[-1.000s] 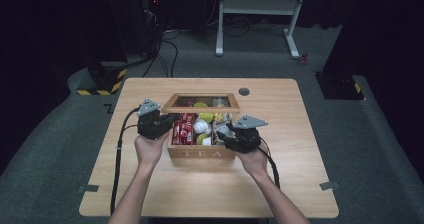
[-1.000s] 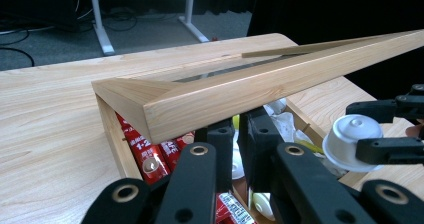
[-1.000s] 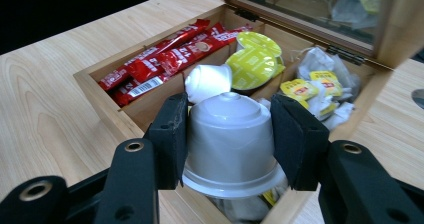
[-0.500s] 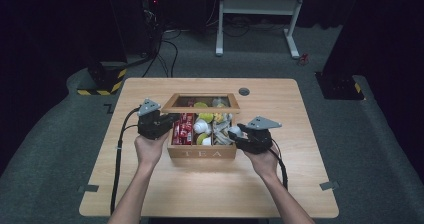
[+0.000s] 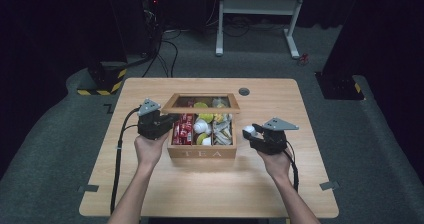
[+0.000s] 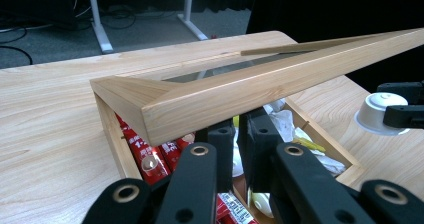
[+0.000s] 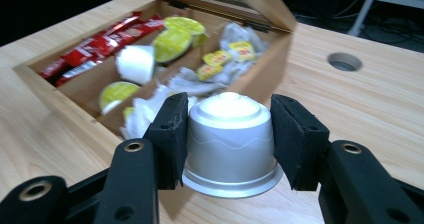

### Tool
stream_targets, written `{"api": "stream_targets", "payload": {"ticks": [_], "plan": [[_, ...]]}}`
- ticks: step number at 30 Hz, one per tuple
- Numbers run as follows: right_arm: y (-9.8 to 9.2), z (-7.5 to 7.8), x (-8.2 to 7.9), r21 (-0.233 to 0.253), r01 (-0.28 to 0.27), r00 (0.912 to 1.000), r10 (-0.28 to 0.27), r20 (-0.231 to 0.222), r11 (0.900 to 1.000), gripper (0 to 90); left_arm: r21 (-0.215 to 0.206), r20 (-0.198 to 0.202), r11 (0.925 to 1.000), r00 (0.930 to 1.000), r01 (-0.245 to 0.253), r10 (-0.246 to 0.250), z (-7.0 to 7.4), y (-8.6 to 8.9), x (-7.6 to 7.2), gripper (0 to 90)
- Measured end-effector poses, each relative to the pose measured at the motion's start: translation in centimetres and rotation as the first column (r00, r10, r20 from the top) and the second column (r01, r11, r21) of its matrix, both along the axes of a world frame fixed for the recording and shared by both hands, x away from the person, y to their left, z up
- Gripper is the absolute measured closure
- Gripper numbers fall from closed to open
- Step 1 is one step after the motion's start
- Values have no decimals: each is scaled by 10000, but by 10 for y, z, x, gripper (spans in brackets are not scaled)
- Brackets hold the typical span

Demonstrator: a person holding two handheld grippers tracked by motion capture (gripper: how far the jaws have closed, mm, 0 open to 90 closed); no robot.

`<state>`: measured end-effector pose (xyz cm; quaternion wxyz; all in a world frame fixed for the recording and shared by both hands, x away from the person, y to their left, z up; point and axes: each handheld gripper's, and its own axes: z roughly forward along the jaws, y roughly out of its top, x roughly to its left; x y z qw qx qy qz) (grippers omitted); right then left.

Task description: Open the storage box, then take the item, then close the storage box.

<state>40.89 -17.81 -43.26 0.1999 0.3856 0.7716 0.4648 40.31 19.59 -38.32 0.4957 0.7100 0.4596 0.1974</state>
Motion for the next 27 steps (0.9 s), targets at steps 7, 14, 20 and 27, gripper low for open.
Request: {"api": "stream_targets", "payload": {"ticks": [7,14,20,27], "plan": [[-27,-12,2,-12,667,9975,-667,-219,9978,515,-14,-60,10000,10000,-18,18,0,0,0,842],[-46,-23,2,-60,1220,9916,-1222,-437,9925,515,9,-58,10000,10000,-18,18,1,0,0,842],[-58,-31,2,-213,1561,9861,-1570,-543,9875,515,25,-70,10000,10000,-11,11,1,0,0,842],[-69,-43,3,-269,1901,9786,-1916,-752,9814,515,30,-63,10000,10000,-25,25,1,0,0,842]]}}
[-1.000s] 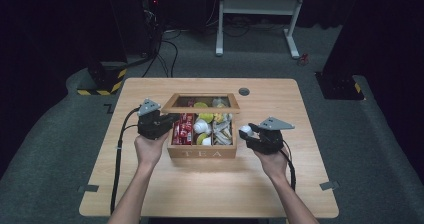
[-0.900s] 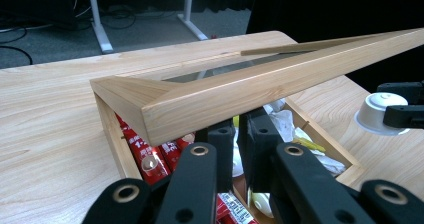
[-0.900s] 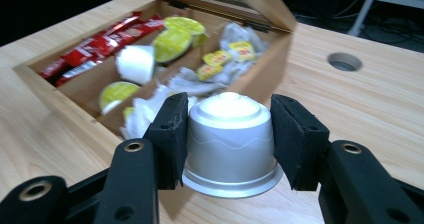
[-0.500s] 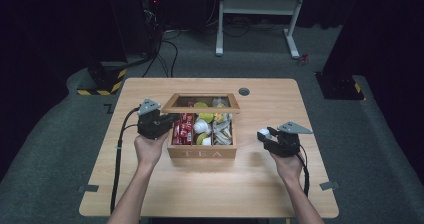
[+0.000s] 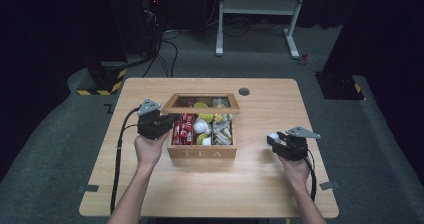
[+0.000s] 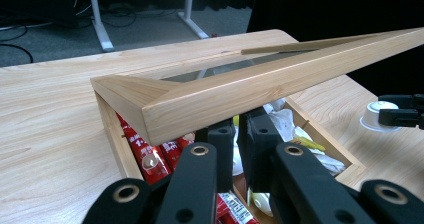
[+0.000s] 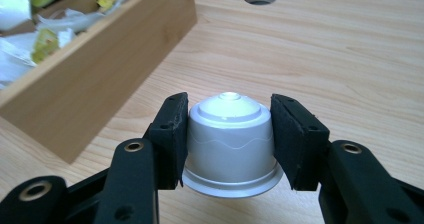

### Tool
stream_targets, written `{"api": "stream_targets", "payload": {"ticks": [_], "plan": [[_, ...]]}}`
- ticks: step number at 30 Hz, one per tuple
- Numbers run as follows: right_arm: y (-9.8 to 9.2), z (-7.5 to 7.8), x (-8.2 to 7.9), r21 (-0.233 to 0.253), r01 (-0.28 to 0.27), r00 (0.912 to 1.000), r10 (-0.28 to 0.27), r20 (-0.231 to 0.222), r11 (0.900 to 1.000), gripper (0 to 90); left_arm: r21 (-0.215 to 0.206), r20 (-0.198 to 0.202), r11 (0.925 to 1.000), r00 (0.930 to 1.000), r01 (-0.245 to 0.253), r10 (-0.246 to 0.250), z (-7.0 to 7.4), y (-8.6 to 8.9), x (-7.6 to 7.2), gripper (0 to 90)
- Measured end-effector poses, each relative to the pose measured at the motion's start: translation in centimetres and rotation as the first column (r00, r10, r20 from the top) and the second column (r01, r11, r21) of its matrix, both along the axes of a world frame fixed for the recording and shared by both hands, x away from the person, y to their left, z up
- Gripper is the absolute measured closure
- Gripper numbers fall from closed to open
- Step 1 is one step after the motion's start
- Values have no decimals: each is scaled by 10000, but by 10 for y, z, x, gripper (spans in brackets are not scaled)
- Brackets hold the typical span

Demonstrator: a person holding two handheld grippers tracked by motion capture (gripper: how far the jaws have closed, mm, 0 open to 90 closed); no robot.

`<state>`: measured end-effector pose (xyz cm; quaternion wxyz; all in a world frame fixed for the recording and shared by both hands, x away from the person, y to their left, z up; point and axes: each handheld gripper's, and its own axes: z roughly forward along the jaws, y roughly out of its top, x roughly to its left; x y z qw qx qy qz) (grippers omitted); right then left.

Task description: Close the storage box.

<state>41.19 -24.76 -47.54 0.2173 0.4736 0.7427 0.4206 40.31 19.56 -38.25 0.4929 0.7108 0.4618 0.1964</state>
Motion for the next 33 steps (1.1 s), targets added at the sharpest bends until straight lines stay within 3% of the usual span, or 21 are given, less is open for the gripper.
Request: {"api": "stream_targets", "payload": {"ticks": [16,33], "plan": [[-8,-19,6,-2,403,9986,-402,-346,9992,514,-21,62,10000,10000,33,-33,-1,0,0,843],[-1,-30,12,-138,127,9981,-135,-593,9998,505,15,72,10000,10000,14,-14,-2,0,-1,843]]}}
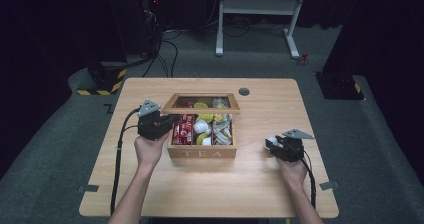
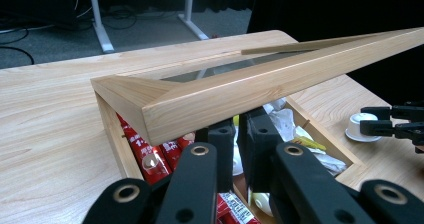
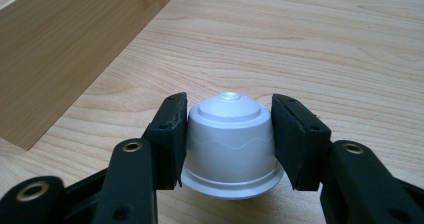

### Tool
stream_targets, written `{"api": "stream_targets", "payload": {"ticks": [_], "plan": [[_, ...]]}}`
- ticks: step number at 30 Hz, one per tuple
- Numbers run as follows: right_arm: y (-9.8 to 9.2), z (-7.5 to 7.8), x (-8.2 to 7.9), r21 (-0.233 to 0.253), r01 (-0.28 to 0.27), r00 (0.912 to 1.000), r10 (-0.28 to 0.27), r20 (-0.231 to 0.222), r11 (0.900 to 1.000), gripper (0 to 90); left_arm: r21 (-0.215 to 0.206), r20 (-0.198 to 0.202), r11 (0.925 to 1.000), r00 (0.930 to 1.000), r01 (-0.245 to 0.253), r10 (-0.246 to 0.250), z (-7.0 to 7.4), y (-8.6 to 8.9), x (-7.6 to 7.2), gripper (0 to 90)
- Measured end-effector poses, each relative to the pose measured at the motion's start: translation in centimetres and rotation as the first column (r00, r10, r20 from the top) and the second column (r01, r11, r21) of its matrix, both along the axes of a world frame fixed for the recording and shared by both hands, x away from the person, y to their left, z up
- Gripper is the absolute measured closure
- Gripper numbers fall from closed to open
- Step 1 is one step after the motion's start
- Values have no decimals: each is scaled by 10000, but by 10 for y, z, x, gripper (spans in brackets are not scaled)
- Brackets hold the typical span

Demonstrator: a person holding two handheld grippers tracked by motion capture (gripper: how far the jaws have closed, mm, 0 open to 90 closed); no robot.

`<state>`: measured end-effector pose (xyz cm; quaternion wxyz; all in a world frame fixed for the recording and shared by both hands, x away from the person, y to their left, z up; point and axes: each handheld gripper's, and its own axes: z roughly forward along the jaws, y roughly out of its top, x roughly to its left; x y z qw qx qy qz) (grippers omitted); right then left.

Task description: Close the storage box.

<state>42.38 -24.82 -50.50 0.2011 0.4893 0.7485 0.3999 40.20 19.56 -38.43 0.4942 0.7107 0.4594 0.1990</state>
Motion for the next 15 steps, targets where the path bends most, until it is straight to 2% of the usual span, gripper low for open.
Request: {"api": "stream_targets", "payload": {"ticks": [15], "plan": [[4,-4,3,-52,-95,9997,93,-242,9999,472,12,-15,10000,10000,18,-18,0,0,0,844]]}}
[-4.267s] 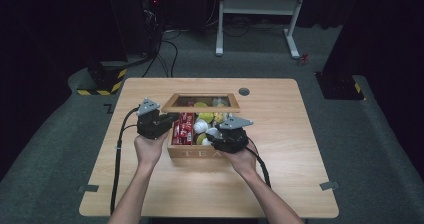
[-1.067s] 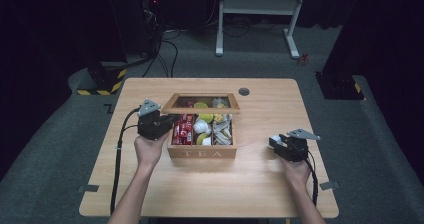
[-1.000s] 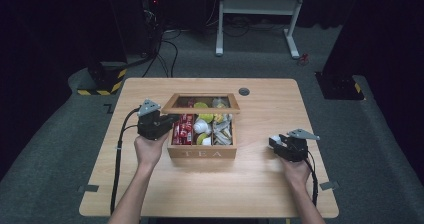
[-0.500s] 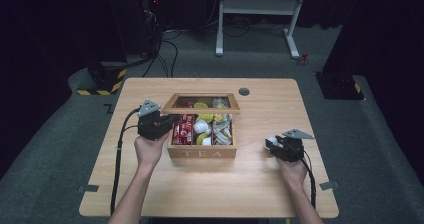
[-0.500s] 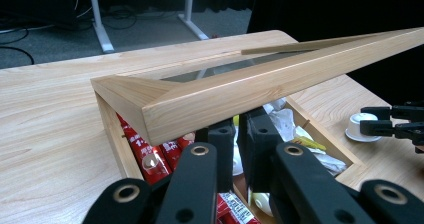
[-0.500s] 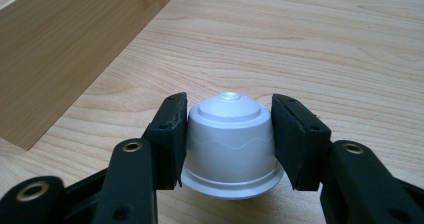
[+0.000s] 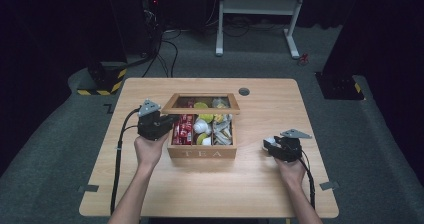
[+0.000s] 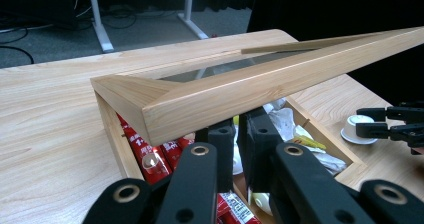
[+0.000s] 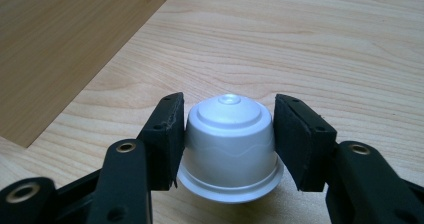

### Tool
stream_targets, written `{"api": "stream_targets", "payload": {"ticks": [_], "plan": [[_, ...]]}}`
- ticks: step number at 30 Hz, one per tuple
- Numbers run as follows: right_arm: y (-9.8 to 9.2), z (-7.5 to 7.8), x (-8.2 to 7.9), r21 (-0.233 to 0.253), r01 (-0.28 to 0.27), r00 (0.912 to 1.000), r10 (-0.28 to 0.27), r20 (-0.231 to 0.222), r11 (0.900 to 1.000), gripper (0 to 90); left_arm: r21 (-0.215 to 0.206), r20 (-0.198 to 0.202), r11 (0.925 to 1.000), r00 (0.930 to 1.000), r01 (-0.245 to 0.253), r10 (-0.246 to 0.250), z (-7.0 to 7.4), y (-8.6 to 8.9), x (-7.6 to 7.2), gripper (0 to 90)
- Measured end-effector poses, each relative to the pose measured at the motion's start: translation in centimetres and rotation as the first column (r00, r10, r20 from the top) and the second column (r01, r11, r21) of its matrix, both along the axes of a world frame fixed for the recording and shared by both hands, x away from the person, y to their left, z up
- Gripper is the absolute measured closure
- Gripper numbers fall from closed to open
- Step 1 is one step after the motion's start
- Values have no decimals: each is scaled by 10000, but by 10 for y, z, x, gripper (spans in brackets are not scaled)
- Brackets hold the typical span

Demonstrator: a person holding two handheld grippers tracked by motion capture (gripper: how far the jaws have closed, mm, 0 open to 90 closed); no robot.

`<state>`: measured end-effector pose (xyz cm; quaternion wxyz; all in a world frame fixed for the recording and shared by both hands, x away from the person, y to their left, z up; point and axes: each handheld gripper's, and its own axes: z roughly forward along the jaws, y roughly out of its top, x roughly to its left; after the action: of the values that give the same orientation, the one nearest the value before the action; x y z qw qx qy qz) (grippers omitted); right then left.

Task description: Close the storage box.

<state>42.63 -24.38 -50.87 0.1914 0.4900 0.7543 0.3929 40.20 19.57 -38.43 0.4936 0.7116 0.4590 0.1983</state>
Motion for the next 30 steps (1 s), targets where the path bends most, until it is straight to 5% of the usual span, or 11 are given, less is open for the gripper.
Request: {"api": "stream_targets", "payload": {"ticks": [30], "plan": [[-18,22,-19,626,-246,9979,208,619,9977,417,56,-38,9999,10000,91,-91,-2,0,-4,844]]}}
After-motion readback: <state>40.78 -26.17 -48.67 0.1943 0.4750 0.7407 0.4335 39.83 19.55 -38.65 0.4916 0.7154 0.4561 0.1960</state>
